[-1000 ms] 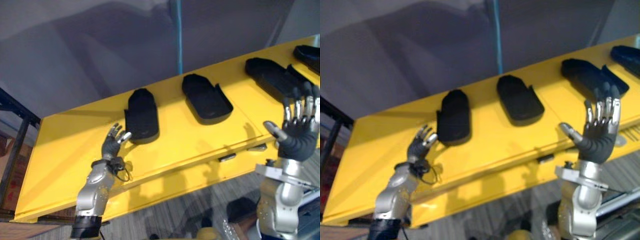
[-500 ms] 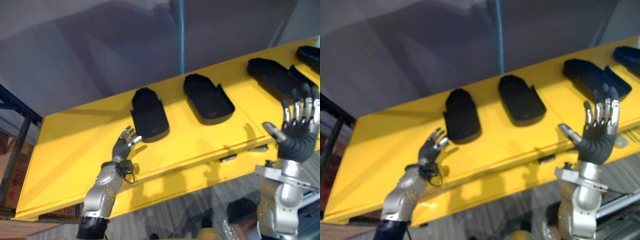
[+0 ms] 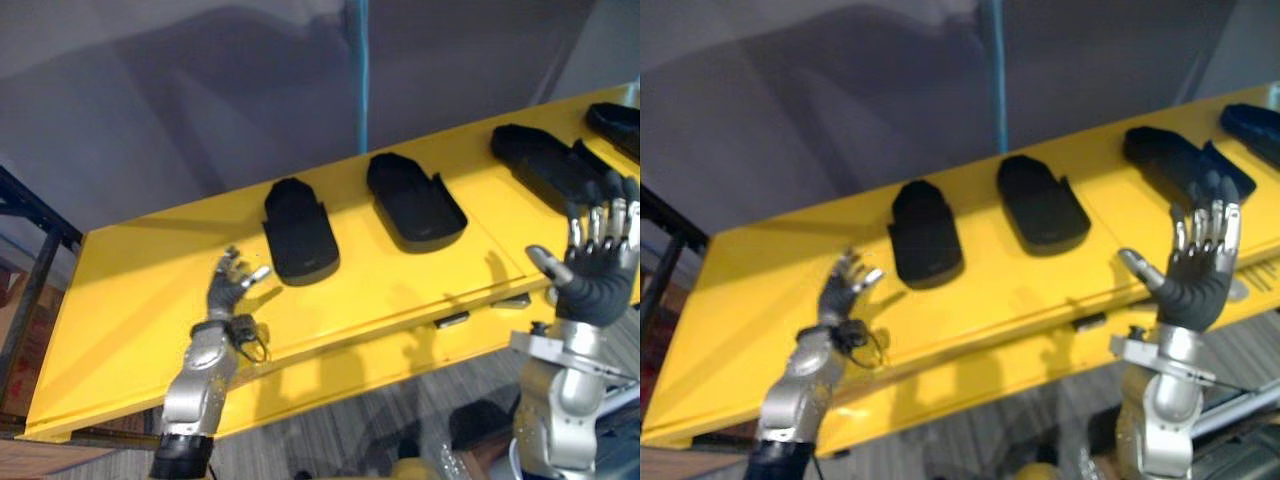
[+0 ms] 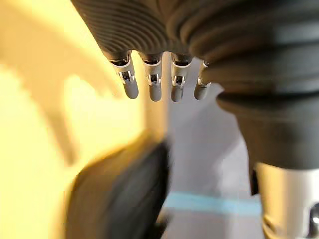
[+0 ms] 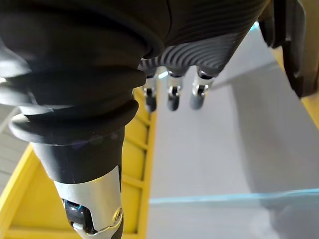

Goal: Walk over and take plastic housings, then place them on the shelf

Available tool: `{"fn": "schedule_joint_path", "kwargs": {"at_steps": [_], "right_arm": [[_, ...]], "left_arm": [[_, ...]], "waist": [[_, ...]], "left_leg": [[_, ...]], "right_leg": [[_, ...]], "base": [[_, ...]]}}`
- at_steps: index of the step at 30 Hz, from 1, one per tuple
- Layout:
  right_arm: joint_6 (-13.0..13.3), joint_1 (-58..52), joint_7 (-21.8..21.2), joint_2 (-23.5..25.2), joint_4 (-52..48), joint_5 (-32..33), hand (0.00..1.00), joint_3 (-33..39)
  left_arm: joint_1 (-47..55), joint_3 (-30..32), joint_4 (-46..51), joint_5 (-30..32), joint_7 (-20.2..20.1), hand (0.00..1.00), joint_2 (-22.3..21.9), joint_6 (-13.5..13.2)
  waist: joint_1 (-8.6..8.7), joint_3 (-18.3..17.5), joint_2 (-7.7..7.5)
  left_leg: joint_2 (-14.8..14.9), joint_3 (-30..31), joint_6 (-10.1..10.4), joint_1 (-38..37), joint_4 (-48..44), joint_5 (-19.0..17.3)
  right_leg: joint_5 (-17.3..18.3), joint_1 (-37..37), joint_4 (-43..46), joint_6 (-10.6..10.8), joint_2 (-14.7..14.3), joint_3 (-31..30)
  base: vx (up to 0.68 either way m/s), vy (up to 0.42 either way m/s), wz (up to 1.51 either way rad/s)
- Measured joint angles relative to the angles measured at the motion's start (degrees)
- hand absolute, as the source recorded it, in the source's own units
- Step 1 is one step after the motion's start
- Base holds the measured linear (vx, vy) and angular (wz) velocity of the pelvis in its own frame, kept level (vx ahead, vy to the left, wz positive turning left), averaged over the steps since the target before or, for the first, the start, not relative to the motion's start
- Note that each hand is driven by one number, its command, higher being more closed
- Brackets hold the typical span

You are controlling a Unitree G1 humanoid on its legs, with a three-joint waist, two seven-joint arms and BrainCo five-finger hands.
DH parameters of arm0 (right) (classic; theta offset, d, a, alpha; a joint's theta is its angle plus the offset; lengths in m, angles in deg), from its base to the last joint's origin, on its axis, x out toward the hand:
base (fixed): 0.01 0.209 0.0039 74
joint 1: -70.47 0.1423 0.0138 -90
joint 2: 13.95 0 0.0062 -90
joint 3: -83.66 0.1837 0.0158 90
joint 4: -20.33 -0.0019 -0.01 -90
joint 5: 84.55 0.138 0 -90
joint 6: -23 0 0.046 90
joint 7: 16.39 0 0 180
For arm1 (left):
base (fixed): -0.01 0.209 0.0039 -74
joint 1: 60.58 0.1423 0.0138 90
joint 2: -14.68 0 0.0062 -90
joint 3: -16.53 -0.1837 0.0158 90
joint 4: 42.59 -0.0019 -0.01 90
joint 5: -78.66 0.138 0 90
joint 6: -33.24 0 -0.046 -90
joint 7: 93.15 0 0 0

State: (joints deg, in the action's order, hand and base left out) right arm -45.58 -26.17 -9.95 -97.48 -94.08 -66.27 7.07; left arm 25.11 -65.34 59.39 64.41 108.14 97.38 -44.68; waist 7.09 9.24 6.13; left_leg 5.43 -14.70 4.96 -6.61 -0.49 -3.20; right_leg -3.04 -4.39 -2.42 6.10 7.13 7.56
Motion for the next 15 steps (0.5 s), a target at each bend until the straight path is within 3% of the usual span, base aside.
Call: {"fn": "schedule_joint_path", "kwargs": {"at_steps": [2,7,9,15], "right_arm": [[0.18,0.00,0.12,0.55,-0.19,-0.41,0.00,-0.03],[0.90,0.27,1.20,0.58,-2.31,-1.19,0.00,0.20],[1.33,0.54,1.23,0.71,-2.66,-1.77,0.00,0.86],[1.32,1.40,2.56,0.83,-2.64,-3.30,0.00,2.59]], "left_arm": [[0.07,5.20,3.26,3.20,5.22,0.00,0.13,-3.63],[1.07,9.48,10.85,4.11,10.24,0.00,0.18,-10.65],[1.92,9.75,13.11,4.78,11.52,0.00,0.17,-13.57],[5.12,11.92,19.78,3.89,9.79,0.00,-0.63,-22.26]], "waist": [[-0.44,-0.03,-0.07],[-1.77,-0.80,-1.05],[-1.81,-1.26,-1.58],[-2.30,-3.01,-2.75]], "left_leg": [[-0.02,0.23,-0.01,-0.22,0.00,0.04],[-0.05,0.47,-0.01,-0.21,0.01,0.03],[-0.14,1.59,-0.01,-0.20,0.01,0.04],[-0.21,2.75,0.08,0.63,0.07,0.13]], "right_leg": [[0.03,-0.66,-0.18,-0.04,0.02,0.37],[0.03,-0.92,-0.39,-0.05,0.03,0.64],[0.03,-1.61,-0.80,-0.05,0.12,1.57],[0.03,-1.82,-1.41,-0.04,0.08,3.04]], "base": [[0.00,-0.003,0.11],[0.00,-0.001,0.03],[0.01,-0.008,0.18],[0.01,-0.009,0.12]]}}
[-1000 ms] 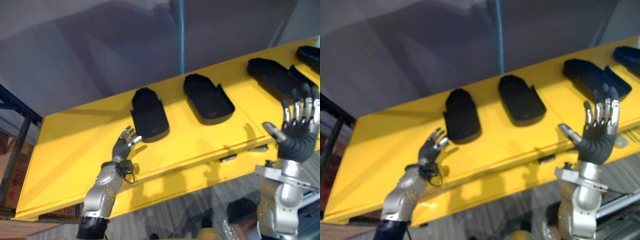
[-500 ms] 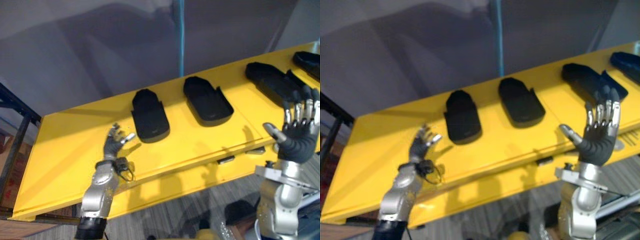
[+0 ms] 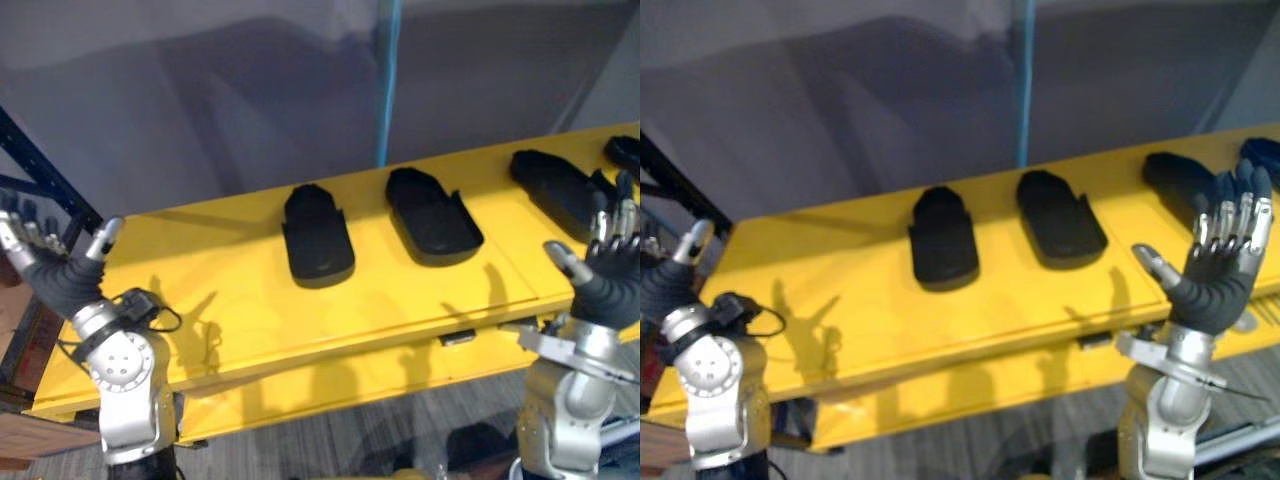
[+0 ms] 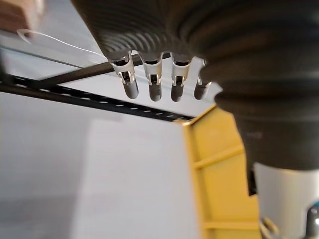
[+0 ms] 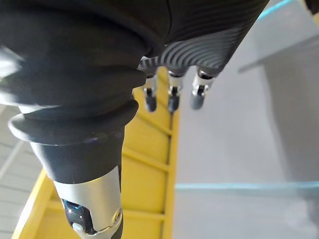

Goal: Walk over and take plastic housings, then place them on the shelf

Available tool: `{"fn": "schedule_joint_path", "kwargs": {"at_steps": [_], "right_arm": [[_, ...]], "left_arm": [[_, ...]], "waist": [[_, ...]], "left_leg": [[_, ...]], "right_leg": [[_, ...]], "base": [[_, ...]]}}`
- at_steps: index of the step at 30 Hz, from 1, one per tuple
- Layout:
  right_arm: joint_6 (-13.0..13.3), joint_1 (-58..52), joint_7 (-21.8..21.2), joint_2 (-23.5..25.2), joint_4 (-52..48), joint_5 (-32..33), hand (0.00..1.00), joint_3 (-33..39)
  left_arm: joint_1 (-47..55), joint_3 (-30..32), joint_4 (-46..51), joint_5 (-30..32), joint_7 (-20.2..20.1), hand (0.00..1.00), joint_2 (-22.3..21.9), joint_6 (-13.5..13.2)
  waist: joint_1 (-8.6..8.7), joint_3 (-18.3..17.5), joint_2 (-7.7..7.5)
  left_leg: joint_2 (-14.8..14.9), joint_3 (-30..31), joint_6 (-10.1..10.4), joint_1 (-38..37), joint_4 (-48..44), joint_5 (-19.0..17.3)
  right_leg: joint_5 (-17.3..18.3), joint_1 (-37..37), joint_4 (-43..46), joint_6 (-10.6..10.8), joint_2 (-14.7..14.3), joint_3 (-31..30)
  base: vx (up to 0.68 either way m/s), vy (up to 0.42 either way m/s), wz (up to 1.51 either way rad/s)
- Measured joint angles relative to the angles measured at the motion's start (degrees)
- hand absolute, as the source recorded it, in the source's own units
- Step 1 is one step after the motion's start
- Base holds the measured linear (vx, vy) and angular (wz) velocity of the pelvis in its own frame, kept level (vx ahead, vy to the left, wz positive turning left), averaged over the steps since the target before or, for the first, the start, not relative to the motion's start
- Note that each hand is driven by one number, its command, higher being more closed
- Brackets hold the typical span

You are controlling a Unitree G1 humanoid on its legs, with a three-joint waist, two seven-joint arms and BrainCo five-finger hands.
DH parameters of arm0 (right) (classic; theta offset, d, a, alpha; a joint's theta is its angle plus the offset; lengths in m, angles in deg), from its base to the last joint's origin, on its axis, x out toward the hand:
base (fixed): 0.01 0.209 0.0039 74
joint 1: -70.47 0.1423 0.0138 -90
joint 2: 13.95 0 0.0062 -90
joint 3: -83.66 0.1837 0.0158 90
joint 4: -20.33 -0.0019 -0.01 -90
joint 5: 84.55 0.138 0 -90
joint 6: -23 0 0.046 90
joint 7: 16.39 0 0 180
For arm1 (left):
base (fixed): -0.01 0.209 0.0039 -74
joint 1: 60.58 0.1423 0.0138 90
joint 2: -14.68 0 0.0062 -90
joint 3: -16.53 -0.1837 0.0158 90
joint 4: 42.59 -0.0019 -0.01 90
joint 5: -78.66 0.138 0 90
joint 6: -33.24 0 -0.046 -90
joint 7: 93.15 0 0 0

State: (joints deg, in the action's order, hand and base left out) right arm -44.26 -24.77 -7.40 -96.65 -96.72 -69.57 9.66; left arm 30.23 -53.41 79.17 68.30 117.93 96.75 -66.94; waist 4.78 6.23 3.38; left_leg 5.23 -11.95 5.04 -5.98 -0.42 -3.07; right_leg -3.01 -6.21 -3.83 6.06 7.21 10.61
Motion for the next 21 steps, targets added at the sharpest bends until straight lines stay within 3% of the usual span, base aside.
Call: {"fn": "schedule_joint_path", "kwargs": {"at_steps": [5,8,13,17,19,21], "right_arm": [[0.01,0.35,0.96,0.71,0.02,0.34,0.00,3.28],[0.01,0.29,2.20,2.18,0.18,0.04,0.00,4.55],[0.27,-0.14,5.34,3.13,2.78,-0.01,0.00,6.25],[1.22,-1.47,6.07,4.39,3.72,0.75,0.00,9.43],[1.16,-1.91,5.86,5.05,3.69,1.35,0.00,9.49],[1.05,-2.06,5.85,5.10,3.69,1.34,0.00,8.80]], "left_arm": [[5.45,2.89,1.81,0.10,0.48,0.00,-4.34,-4.12],[9.59,6.47,1.58,0.42,3.46,0.00,-6.83,-4.38],[12.31,12.51,-4.98,4.57,10.84,0.00,-6.85,-4.86],[13.20,16.17,-8.60,-0.05,12.31,0.00,-6.93,-12.44],[13.34,16.23,-7.10,-2.80,9.88,0.00,-7.73,-15.92],[13.34,15.50,-5.05,-3.74,7.89,0.00,-8.83,-17.33]], "waist": [[-0.79,-0.05,-0.04],[-0.94,-0.13,-0.23],[-1.26,-0.77,-1.37],[-2.06,-1.55,-2.66],[-2.28,-1.99,-3.34],[-2.29,-2.12,-3.55]], "left_leg": [[-0.03,0.57,0.06,-0.13,0.28,0.09],[-0.03,1.00,0.18,-0.07,0.99,0.49],[-0.11,2.00,0.27,-0.10,2.25,1.37],[-0.18,2.10,0.36,-0.12,3.17,1.60],[-0.27,2.12,0.34,-0.23,3.32,1.62],[-0.45,2.17,0.27,-0.45,3.98,2.01]], "right_leg": [[0.00,-0.96,-0.61,0.00,-0.04,0.82],[0.05,-0.95,-0.63,-0.06,-0.06,1.57],[0.07,-0.99,-0.63,-0.09,-0.07,2.46],[0.20,-0.93,-0.63,-0.13,-0.04,2.72],[0.27,-0.99,-0.63,-0.08,0.05,2.81],[0.28,-0.94,-0.63,-0.07,0.17,2.91]], "base": [[0.02,-0.008,0.09],[0.01,-0.015,0.11],[0.00,-0.006,0.10],[0.00,-0.001,0.02],[0.00,0.000,0.00],[0.00,0.000,0.02]]}}
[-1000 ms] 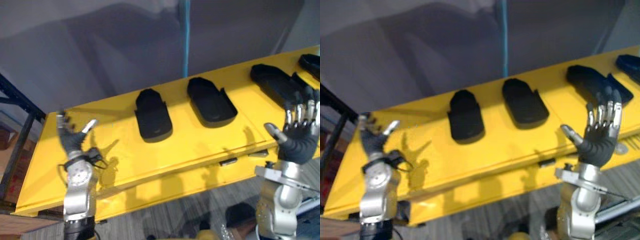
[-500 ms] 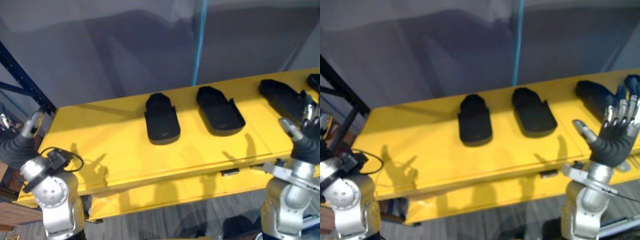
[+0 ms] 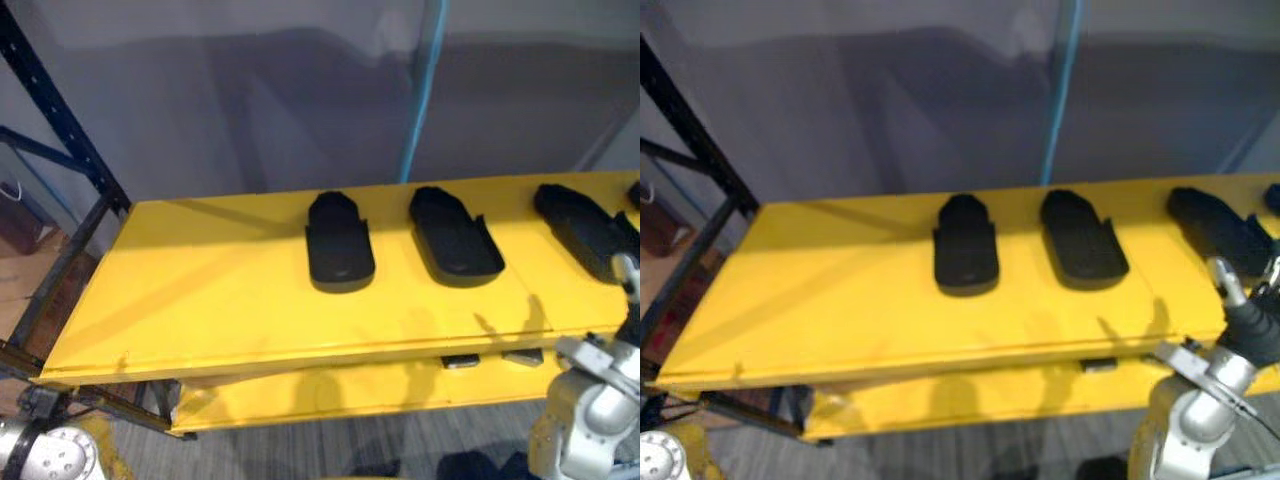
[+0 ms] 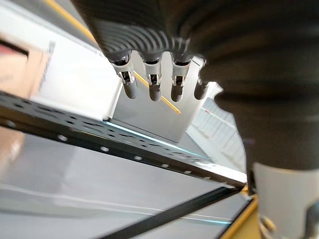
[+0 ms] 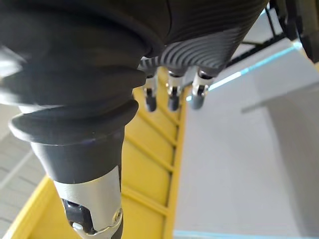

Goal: Walk over and take plastic housings, then place them on the shelf

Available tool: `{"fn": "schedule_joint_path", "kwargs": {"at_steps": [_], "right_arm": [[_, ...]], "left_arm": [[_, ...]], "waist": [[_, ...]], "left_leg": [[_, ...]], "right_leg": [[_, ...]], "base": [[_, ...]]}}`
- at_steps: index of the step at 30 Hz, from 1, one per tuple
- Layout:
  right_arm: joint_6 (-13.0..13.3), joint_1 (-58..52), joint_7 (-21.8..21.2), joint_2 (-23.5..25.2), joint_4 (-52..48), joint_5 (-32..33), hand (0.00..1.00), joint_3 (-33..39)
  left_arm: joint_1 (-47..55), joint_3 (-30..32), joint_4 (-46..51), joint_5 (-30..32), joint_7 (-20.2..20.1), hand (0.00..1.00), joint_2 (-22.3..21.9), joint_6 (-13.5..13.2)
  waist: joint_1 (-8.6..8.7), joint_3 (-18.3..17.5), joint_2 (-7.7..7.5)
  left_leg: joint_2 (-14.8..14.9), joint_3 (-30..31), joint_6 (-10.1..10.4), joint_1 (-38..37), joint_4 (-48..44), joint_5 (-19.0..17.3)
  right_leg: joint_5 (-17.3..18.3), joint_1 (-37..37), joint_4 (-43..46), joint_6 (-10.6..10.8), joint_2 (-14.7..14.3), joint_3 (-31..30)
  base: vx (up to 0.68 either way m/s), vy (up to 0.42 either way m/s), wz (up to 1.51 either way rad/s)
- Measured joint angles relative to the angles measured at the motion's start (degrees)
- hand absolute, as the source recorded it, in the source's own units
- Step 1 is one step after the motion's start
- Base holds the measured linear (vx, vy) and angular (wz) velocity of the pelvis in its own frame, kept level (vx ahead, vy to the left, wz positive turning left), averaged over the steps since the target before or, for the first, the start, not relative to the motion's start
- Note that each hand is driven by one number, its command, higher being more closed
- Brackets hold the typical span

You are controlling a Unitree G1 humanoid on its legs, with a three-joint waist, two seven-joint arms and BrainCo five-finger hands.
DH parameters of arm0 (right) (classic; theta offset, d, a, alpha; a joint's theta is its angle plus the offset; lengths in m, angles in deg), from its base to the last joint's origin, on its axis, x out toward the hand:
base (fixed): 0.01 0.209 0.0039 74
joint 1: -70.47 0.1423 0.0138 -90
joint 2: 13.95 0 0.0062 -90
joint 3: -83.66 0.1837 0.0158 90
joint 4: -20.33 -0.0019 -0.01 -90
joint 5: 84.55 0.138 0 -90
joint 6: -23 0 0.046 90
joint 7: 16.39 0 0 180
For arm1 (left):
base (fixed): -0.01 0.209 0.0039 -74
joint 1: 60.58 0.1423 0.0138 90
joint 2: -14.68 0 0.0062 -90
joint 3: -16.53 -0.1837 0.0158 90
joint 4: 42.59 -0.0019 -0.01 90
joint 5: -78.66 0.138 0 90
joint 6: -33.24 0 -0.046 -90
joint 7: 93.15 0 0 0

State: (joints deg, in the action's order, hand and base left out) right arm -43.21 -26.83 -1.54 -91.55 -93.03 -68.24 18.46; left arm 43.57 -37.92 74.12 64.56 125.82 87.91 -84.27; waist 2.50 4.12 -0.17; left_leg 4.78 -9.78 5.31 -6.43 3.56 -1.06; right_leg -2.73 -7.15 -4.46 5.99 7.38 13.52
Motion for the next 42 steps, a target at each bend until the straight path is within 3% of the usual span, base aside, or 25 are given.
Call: {"fn": "schedule_joint_path", "kwargs": {"at_steps": [5,6,12,14,20,23,33,38,41,42], "right_arm": [[-0.62,-0.08,0.11,0.00,0.13,-0.19,0.00,-1.55],[-0.62,-0.01,0.08,0.00,0.23,-0.17,0.00,-1.55],[-0.64,-0.02,0.01,-0.10,0.23,-0.19,0.00,-1.53],[-1.12,-0.03,-0.03,-0.32,0.22,-0.19,0.00,-1.28],[-3.69,-0.38,0.11,-0.41,0.25,-2.95,0.00,-0.77],[-4.50,-0.38,0.58,-0.53,1.82,-3.79,0.00,1.58],[-4.54,-0.36,0.29,-0.51,1.84,-4.61,0.00,0.11],[-5.66,-0.32,2.88,-1.01,1.83,-8.05,0.00,-1.31],[-5.65,-0.63,2.88,-1.57,1.59,-7.46,0.00,-0.17],[-5.65,-1.38,2.88,-1.94,1.28,-7.32,0.00,0.53]], "left_arm": [[-0.81,-3.75,3.31,-1.18,-3.79,0.00,0.05,-0.40],[-2.03,-7.00,4.79,-1.75,-6.61,0.00,0.35,0.20],[-2.03,-7.02,4.80,-1.80,-6.81,0.00,0.35,0.20],[-2.13,-7.12,4.80,-1.82,-8.52,0.00,0.39,0.24],[-4.58,-8.80,3.41,-1.08,-14.20,0.00,1.65,3.94],[-5.08,-9.55,1.41,-1.00,-17.96,0.00,2.63,5.47],[-4.72,-10.47,1.29,-2.42,-22.92,0.00,2.60,5.47],[-4.95,-16.73,1.51,-4.73,-26.10,0.00,2.63,5.39],[-6.65,-21.01,1.82,-6.37,-27.67,0.00,2.67,6.47],[-7.63,-23.23,1.80,-6.28,-28.42,0.00,2.67,7.03]], "waist": [[0.03,0.03,0.04],[0.08,2.23,-1.25],[0.22,2.29,-1.16],[0.71,2.40,-0.93],[3.04,2.73,-0.56],[3.06,2.96,-0.52],[2.82,3.18,-0.39],[2.81,3.24,-0.32],[3.60,3.33,-0.22],[4.67,3.43,-0.17]], "left_leg": [[-0.25,0.04,-0.02,0.09,0.14,0.07],[-0.44,-0.17,-0.11,0.41,-0.03,-0.02],[-0.36,-1.23,-0.15,-0.28,-0.03,-0.28],[-0.37,-1.93,-0.16,-0.79,-0.06,-0.60],[-0.57,-2.77,-0.29,-0.71,0.17,-0.66],[-0.60,-3.07,-0.30,-1.02,0.81,-0.64],[-0.65,-3.09,-0.29,-1.71,0.84,-0.66],[-0.43,-6.29,-0.07,-3.23,0.73,-1.25],[0.06,-9.65,0.20,-3.56,-0.97,-2.95],[0.12,-10.27,0.22,-3.50,-1.59,-3.51]], "right_leg": [[0.05,0.18,0.00,0.08,0.26,0.09],[0.17,1.03,0.33,0.32,0.52,-0.17],[0.26,1.13,0.50,0.39,0.38,-1.26],[0.47,1.13,0.86,0.51,0.42,-2.29],[0.62,2.26,1.77,0.64,0.67,-3.00],[0.61,2.12,1.87,0.64,0.65,-3.19],[0.62,1.71,1.87,0.64,0.67,-3.10],[0.50,2.35,1.95,0.69,-0.07,-6.51],[0.01,3.52,2.02,0.65,-0.68,-10.32],[-0.09,3.75,2.02,0.67,-0.70,-10.97]], "base": [[0.00,0.000,0.00],[0.00,0.000,0.00],[0.00,0.002,-0.08],[0.01,0.017,-0.19],[0.01,0.012,-0.07],[0.02,0.004,-0.06],[0.00,0.001,0.00],[-0.01,0.001,-0.32],[0.01,-0.006,-0.65],[0.02,0.007,-0.27]]}}
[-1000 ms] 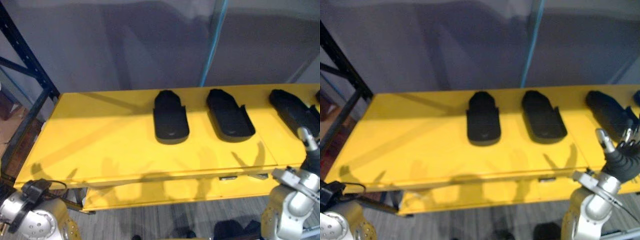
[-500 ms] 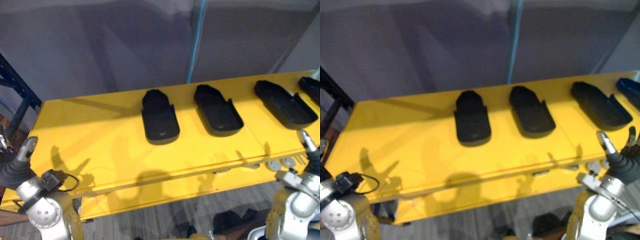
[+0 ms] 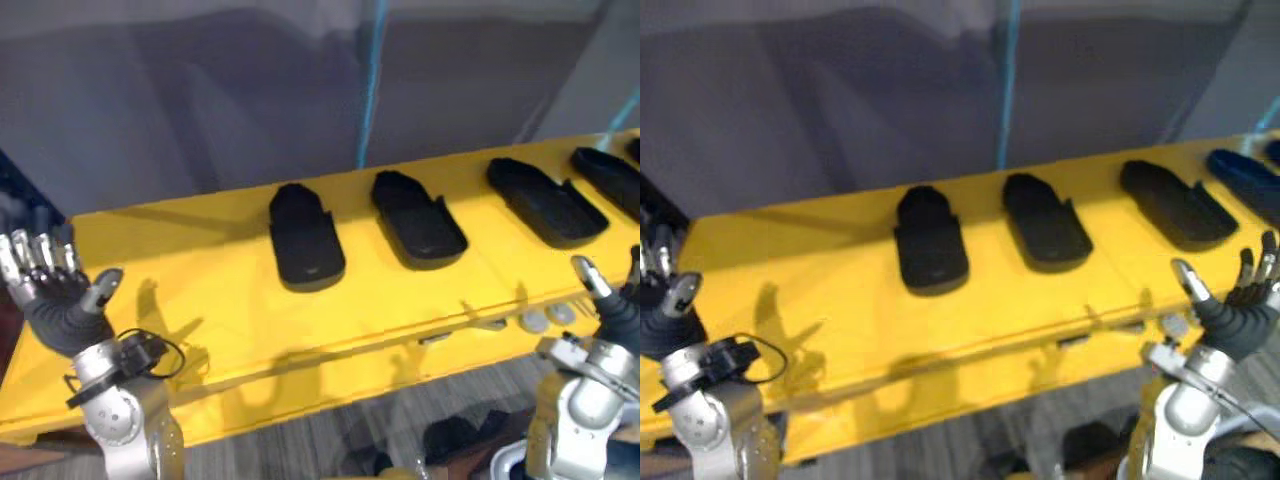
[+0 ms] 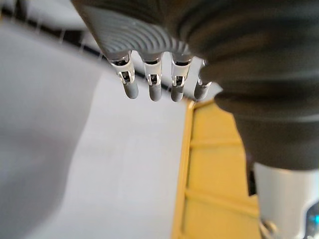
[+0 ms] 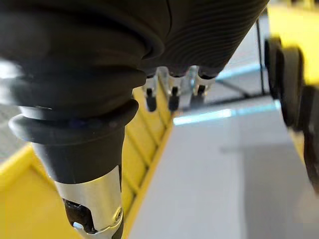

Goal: Walk over and take plastic housings, then place them on the shelf

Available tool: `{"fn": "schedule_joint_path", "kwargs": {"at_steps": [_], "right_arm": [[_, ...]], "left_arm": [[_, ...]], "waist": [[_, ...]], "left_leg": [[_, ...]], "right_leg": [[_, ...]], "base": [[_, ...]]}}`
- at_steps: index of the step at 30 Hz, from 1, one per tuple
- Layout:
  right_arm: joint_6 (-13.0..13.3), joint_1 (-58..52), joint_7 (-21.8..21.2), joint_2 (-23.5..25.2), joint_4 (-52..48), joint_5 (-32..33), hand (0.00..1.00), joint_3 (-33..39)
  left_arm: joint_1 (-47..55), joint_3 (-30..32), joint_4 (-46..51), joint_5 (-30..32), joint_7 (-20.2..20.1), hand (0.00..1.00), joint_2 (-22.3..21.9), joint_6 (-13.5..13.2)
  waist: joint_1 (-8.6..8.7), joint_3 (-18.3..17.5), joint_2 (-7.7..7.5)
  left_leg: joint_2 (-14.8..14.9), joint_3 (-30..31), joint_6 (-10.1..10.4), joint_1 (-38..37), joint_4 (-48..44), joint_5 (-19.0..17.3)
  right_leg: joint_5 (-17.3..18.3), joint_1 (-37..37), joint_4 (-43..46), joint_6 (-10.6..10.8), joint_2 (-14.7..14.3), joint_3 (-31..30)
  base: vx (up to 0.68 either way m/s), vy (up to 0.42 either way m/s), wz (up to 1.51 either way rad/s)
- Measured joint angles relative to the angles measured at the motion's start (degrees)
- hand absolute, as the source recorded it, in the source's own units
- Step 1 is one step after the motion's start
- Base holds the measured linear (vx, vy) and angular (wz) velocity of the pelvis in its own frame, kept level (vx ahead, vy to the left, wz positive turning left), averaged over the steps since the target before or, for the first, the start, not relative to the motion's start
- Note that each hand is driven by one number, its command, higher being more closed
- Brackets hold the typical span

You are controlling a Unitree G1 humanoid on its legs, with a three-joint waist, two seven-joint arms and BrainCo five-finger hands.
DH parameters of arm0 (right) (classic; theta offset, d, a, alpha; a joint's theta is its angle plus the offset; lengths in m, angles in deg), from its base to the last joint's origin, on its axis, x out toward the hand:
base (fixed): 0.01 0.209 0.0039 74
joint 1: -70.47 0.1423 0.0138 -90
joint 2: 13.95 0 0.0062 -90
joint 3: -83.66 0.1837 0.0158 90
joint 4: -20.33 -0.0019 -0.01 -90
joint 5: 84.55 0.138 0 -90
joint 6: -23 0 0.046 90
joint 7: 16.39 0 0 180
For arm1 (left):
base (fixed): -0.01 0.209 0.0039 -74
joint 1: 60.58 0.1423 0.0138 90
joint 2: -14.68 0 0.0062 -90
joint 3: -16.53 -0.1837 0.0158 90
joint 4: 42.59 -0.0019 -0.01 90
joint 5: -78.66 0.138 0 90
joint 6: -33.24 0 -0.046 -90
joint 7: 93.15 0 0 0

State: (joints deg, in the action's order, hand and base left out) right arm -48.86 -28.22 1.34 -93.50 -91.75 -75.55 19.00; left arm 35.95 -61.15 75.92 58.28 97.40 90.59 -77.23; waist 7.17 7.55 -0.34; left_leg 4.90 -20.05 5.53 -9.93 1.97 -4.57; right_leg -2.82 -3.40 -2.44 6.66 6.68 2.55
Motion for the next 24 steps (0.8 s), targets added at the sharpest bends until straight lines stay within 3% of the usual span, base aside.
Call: {"fn": "schedule_joint_path", "kwargs": {"at_steps": [3,7,13,16,17,19,22,24], "right_arm": [[0.11,-2.64,-0.30,-0.13,-1.35,1.70,0.00,1.18],[0.62,-5.05,-0.61,0.08,-3.23,2.65,0.00,2.57],[2.05,-6.42,-3.83,1.20,-4.14,3.71,0.00,2.97],[2.80,-5.39,-4.66,0.75,-4.11,3.79,0.00,2.94],[2.91,-4.94,-5.12,0.54,-4.08,3.80,0.00,2.92],[3.03,-2.79,-5.92,-0.85,-3.94,4.75,0.00,2.37],[3.36,-0.28,-6.61,-3.37,-3.15,5.02,0.00,0.58],[3.36,0.07,-6.53,-3.25,-2.00,5.00,0.00,-0.77]], "left_arm": [[-2.34,-5.44,-0.01,0.53,-0.58,0.00,0.02,1.79],[-4.40,-7.91,-0.67,0.71,-0.45,0.00,0.08,3.25],[-4.03,-8.32,-2.20,0.68,1.99,0.00,0.52,3.88],[-3.83,-6.96,-2.28,0.71,3.43,0.00,1.16,3.87],[-3.63,-6.10,-2.28,0.72,4.00,0.00,1.15,3.84],[-2.16,-3.75,-2.21,0.74,5.33,0.00,1.12,3.72],[1.04,-1.10,-0.92,1.20,6.55,0.00,1.04,3.19],[1.86,0.05,0.30,1.29,6.64,0.00,1.06,2.80]], "waist": [[1.36,0.49,0.46],[2.97,1.18,0.63],[2.20,1.39,0.80],[1.46,2.35,1.55],[1.35,2.57,1.81],[-0.22,3.01,2.36],[-1.88,3.23,4.60],[-2.00,3.12,4.81]], "left_leg": [[0.37,-2.73,0.15,-0.76,-0.72,-1.22],[0.77,-5.27,0.32,-1.08,-2.20,-2.84],[1.39,-7.27,0.69,-2.09,-2.70,-3.65],[2.08,-7.11,0.60,-0.36,-7.67,-6.32],[2.49,-6.06,0.21,0.68,-10.42,-7.51],[2.48,4.28,-2.39,3.60,-17.57,-10.16],[2.53,14.37,-1.88,5.05,-21.57,-15.09],[1.97,14.62,-1.27,5.10,-19.99,-16.30]], "right_leg": [[-0.30,0.47,0.00,0.24,-0.42,-2.73],[-0.40,0.77,-0.06,0.38,-0.86,-5.16],[-0.71,1.08,-0.06,0.52,-1.71,-6.75],[-0.73,1.34,-0.04,0.51,-1.91,-7.76],[-0.78,1.46,-0.03,0.45,-2.05,-8.16],[-1.12,1.99,0.09,0.39,-2.46,-11.04],[-1.27,3.10,0.11,0.50,-4.33,-14.58],[-1.93,4.22,0.18,1.43,-3.90,-14.98]], "base": [[0.03,0.026,-0.46],[0.04,0.021,-0.38],[0.02,-0.001,-0.16],[-0.02,0.000,-0.16],[-0.03,-0.010,-0.22],[-0.03,0.003,-0.58],[-0.04,0.061,-0.74],[-0.04,0.103,-0.21]]}}
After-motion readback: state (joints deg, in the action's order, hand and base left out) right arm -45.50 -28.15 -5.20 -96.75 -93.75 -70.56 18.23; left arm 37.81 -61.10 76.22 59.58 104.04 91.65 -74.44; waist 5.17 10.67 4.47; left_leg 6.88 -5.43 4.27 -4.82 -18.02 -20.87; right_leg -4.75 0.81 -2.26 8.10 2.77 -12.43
